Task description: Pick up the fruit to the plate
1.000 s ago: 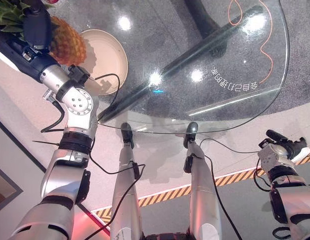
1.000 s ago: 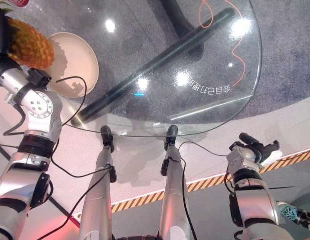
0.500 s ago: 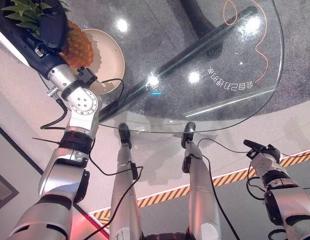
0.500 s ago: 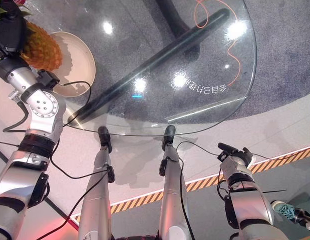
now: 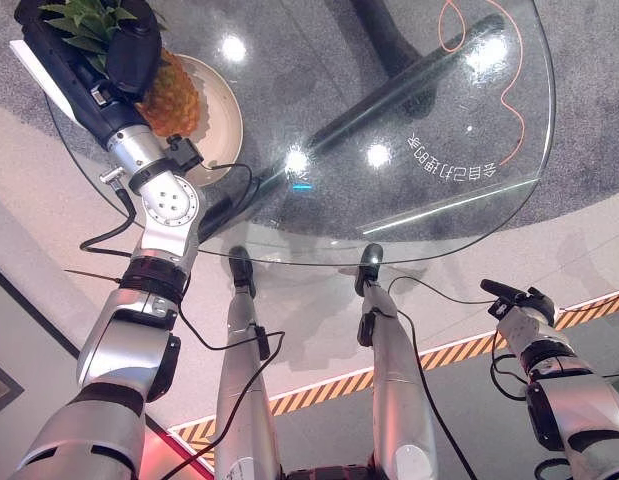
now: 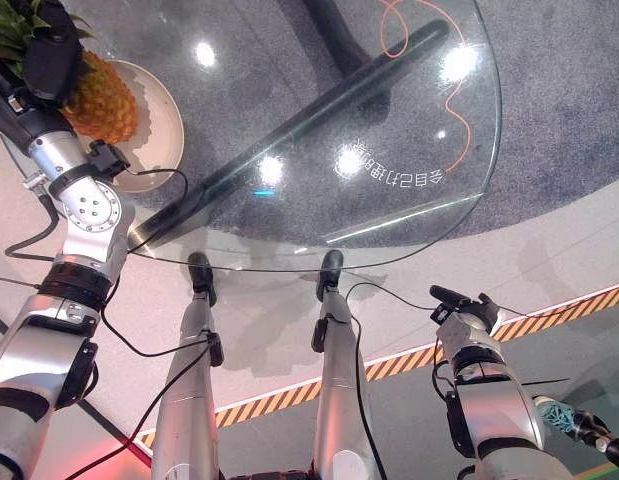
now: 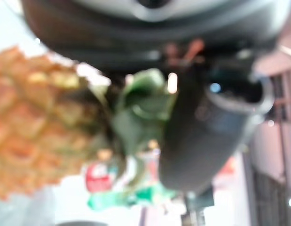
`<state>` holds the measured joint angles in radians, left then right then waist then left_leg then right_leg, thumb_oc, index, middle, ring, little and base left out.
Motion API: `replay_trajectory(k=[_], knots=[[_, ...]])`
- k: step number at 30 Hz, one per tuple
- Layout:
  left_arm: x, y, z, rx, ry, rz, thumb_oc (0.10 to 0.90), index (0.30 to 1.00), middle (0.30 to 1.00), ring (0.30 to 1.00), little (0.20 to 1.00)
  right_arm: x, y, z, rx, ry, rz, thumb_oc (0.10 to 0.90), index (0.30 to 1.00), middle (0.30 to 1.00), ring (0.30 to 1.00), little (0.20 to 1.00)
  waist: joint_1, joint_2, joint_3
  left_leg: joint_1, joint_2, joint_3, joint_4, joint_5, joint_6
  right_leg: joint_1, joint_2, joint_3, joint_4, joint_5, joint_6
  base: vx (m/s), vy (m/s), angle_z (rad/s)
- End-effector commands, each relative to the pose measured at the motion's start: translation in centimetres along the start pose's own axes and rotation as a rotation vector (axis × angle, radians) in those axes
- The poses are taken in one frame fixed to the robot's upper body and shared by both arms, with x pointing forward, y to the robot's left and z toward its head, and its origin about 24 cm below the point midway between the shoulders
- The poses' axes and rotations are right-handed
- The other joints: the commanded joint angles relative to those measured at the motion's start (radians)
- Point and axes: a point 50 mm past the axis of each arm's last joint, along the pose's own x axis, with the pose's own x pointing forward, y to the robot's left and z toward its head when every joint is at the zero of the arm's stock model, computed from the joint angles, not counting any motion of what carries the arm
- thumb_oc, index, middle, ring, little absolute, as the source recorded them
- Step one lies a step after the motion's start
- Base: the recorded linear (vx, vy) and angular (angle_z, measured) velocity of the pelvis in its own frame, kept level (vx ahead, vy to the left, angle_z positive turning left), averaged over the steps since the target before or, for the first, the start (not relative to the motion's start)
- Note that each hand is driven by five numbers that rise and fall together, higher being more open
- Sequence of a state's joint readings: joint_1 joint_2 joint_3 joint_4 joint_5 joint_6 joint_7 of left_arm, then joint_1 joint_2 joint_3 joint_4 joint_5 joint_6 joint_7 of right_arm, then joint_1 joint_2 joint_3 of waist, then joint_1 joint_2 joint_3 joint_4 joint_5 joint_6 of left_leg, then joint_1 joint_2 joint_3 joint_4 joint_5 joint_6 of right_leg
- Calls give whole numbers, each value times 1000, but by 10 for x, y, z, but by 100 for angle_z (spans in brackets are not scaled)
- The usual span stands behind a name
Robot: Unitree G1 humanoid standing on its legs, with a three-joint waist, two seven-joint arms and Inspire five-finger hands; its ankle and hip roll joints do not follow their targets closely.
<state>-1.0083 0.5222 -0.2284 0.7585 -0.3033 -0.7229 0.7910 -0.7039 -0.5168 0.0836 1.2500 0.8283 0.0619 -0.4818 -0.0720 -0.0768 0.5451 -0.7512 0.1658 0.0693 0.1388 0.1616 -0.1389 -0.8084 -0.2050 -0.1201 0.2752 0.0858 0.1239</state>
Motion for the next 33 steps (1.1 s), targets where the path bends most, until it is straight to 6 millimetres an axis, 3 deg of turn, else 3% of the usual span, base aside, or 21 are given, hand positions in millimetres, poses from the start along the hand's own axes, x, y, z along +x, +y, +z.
replay_trajectory(k=[1, 12, 13, 16, 17, 18, 19, 20, 21, 29, 30, 33], knots=[[47, -13, 54, -132, -247, 8, 100, 300, 300, 300, 200, 8, -30, -7, -73, -9, -138, 800, 900, 900, 900, 900, 12, -30, -25, -7, -15, 22, 83, -134, 3, 59, 37, -30, -89, -1, 20, 0, 0, 0], [48, -14, 53, -123, -236, 1, 100, 300, 300, 300, 200, 7, -27, -3, -68, -23, -139, 800, 900, 900, 900, 900, 10, -29, -25, -5, -15, 26, 74, -133, 2, 56, 38, -32, -91, -3, 20, 0, 0, 0], [48, -13, 53, -124, -235, 1, 127, 324, 324, 324, 227, 7, -27, -3, -69, -25, -140, 800, 900, 900, 900, 900, 10, -29, -25, -5, -14, 26, 74, -133, 1, 56, 37, -32, -91, -3, 20, 0, 0, 0], [49, -12, 52, -124, -232, -1, 270, 446, 446, 446, 370, 7, -27, -3, -67, -29, -140, 800, 900, 900, 900, 900, 10, -28, -25, -6, -13, 27, 73, -132, 0, 56, 36, -33, -91, -4, 20, 0, 0, 0], [48, -13, 52, -123, -231, -4, 369, 531, 531, 531, 469, 7, -26, -3, -65, -31, -142, 800, 900, 900, 900, 900, 11, -27, -25, -7, -13, 27, 73, -132, 0, 55, 36, -33, -91, -5, 20, 0, 0, 0], [48, -13, 52, -124, -230, -5, 399, 556, 556, 556, 499, 7, -26, -3, -64, -32, -142, 800, 900, 900, 900, 900, 11, -27, -25, -7, -13, 27, 72, -132, 0, 56, 36, -33, -91, -5, 20, 0, 0, 0], [48, -14, 52, -125, -229, -4, 504, 646, 646, 646, 604, 6, -25, -3, -61, -36, -141, 800, 900, 900, 900, 900, 10, -27, -25, -8, -13, 27, 71, -132, 0, 54, 36, -33, -92, -5, 21, 0, 0, 0], [48, -14, 52, -129, -226, -3, 690, 806, 806, 806, 790, 6, -25, -1, -60, -38, -142, 800, 900, 900, 900, 900, 11, -25, -25, -9, -14, 27, 70, -132, 0, 54, 35, -33, -92, -6, 21, 0, 0, 0], [49, -14, 52, -130, -225, -3, 800, 900, 900, 900, 900, 6, -25, -1, -60, -39, -142, 800, 900, 900, 900, 900, 11, -25, -25, -10, -14, 27, 71, -132, 0, 53, 35, -33, -92, -6, 21, 0, 0, 0], [46, -14, 49, -137, -210, -17, 800, 900, 900, 900, 900, 5, -23, 1, -55, -45, -146, 800, 900, 900, 900, 900, 15, -23, -25, -13, -18, 24, 83, -139, 1, 51, 34, -34, -86, -10, 19, 0, 0, 0], [46, -14, 48, -138, -209, -18, 759, 865, 865, 865, 859, 5, -23, 1, -55, -45, -146, 800, 900, 900, 900, 900, 15, -24, -25, -14, -17, 24, 85, -140, 2, 51, 34, -35, -85, -10, 19, 0, 0, 0], [45, -12, 47, -142, -204, -17, 751, 858, 858, 858, 851, 6, -23, 2, -54, -48, -150, 800, 900, 900, 900, 900, 16, -23, -25, -17, -17, 22, 94, -145, 2, 48, 33, -35, -79, -13, 19, 0, 0, 0]])
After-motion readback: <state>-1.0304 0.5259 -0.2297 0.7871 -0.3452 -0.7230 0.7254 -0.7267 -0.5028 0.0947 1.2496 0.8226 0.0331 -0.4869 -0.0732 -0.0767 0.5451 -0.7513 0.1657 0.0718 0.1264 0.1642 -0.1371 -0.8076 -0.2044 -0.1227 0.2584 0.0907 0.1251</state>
